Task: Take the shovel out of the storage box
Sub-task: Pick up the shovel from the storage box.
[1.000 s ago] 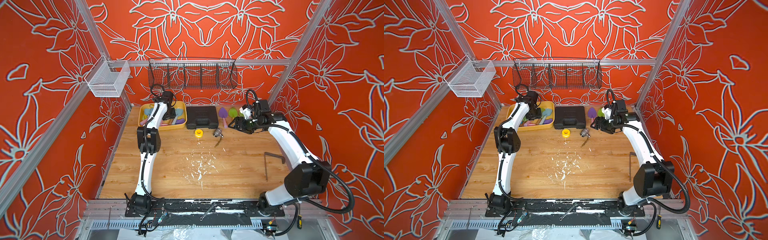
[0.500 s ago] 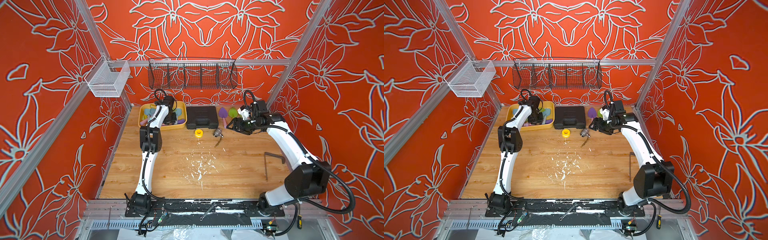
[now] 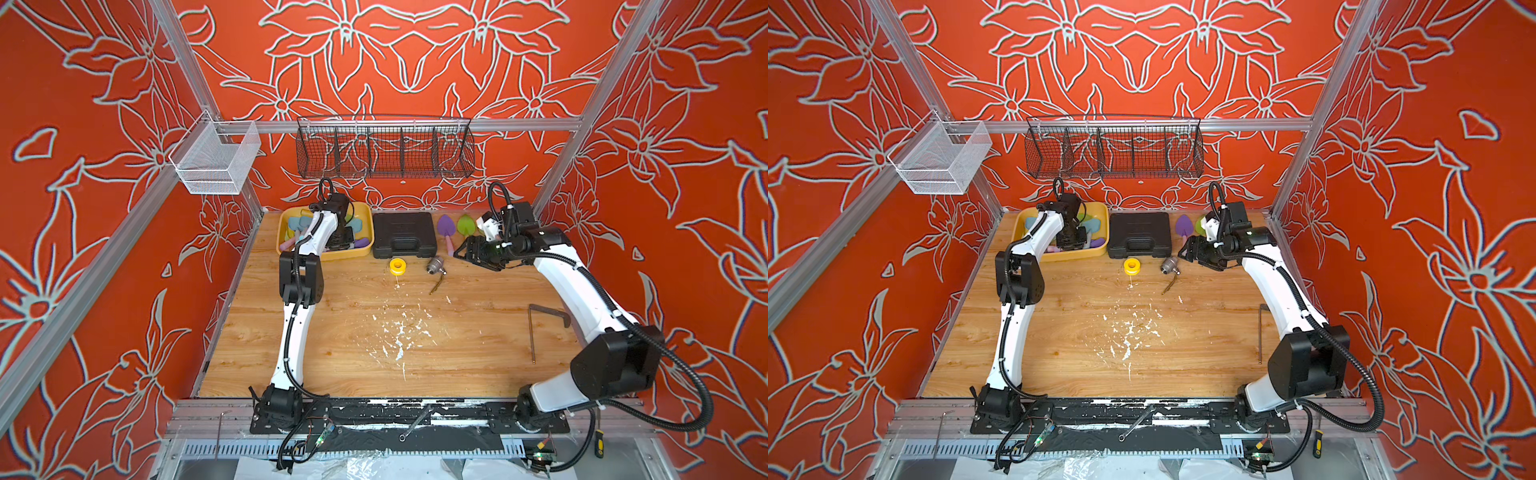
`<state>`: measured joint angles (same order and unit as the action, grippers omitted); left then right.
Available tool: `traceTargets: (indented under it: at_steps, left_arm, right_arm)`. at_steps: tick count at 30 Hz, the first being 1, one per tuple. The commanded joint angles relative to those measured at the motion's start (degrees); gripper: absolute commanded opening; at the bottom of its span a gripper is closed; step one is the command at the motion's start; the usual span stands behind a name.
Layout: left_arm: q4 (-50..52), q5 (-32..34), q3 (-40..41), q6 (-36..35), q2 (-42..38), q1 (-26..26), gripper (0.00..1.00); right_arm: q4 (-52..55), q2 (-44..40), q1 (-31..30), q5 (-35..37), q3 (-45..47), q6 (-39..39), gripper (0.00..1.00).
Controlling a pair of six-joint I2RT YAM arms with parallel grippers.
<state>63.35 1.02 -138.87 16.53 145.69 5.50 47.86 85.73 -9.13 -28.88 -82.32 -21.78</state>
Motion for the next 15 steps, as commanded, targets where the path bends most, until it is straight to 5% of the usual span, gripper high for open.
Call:
traceTargets:
  at_steps: [1, 15]
  left_arm:
    - [3.41, -1.79, 0.47, 1.09, -6.76, -0.58, 0.02]
    - [11.77, -11.30, 6.59, 6.95, -18.10, -0.93, 0.00]
  right_arm:
    - [-0.55, -1.36, -0.45, 1.20, 1.23, -1.20, 0.75]
    - [-3.78, 0.04, -0.40, -0.38, 3.05, -2.91, 0.75]
